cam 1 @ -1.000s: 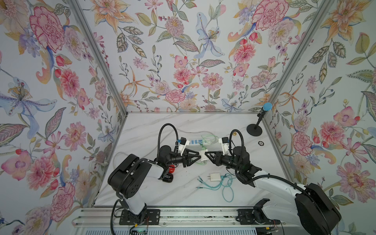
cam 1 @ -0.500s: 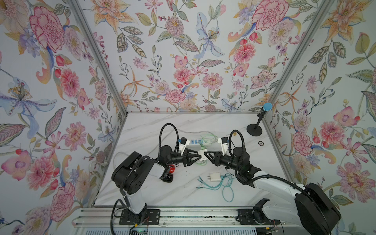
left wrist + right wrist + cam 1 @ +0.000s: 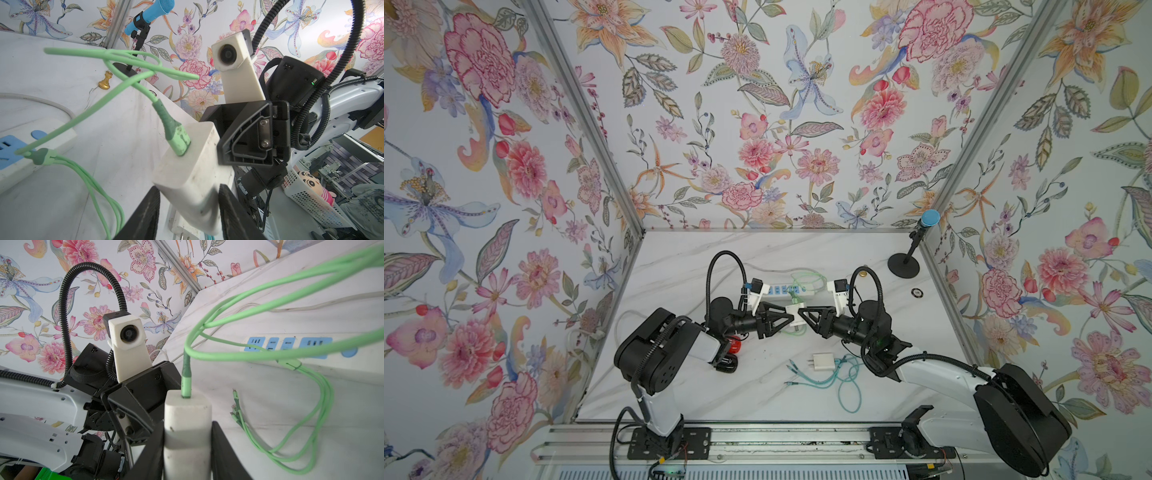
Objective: Charge the electric shaver
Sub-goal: Pick up the plug from the center of the board.
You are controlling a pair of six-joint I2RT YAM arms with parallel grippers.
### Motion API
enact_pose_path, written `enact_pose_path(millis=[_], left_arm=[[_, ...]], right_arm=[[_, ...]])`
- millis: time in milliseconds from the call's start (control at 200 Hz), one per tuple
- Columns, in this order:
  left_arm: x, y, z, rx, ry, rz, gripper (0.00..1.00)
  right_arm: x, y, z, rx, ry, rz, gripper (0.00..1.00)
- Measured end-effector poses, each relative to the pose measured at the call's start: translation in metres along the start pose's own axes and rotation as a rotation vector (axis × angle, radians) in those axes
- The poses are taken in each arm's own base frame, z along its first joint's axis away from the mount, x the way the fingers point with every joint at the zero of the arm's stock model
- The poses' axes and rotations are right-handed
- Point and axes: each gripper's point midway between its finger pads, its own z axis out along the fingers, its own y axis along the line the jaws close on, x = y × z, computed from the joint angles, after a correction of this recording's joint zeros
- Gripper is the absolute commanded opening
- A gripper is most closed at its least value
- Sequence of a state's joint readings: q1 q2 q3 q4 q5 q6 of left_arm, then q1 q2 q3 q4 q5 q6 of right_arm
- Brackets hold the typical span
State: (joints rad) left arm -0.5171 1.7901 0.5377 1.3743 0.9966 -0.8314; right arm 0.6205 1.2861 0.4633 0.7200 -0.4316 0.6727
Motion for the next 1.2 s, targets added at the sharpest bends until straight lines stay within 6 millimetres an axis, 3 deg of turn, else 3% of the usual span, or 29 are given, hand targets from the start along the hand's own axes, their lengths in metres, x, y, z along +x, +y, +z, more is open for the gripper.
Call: enact_pose_path(millis=[155, 350, 515, 731, 881, 1196], left_arm=[[0.0, 0.0, 0.0, 0.003, 0.0, -0.011, 0.47], [-0.002, 0.001, -0.002, 0.001, -0.001, -0.048, 0.24], [-0.002, 0.002, -0.002, 0.0, -0.002, -0.062, 0.14], [-0.003, 0.003, -0.004, -0.003, -0.004, -0.084, 0.09], [-0.003, 0.002, -0.003, 0.003, -0.002, -0.078, 0.09], [-0.001, 0.005, -0.003, -0.017, 0.008, -0.048, 0.09]], right_arm=[[0.001, 0.001, 0.003, -0.019, 0.003, -0.01, 0.14], [0.0, 0.001, 0.004, -0.034, -0.003, -0.042, 0.15], [0.0, 0.001, 0.005, -0.037, -0.004, -0.052, 0.16], [0.0, 0.0, 0.007, -0.051, -0.003, -0.063, 0.37], [0.008, -0.002, 0.012, -0.062, 0.029, -0.059, 0.44], [0.011, -0.004, 0.017, -0.067, 0.067, -0.067, 0.26]])
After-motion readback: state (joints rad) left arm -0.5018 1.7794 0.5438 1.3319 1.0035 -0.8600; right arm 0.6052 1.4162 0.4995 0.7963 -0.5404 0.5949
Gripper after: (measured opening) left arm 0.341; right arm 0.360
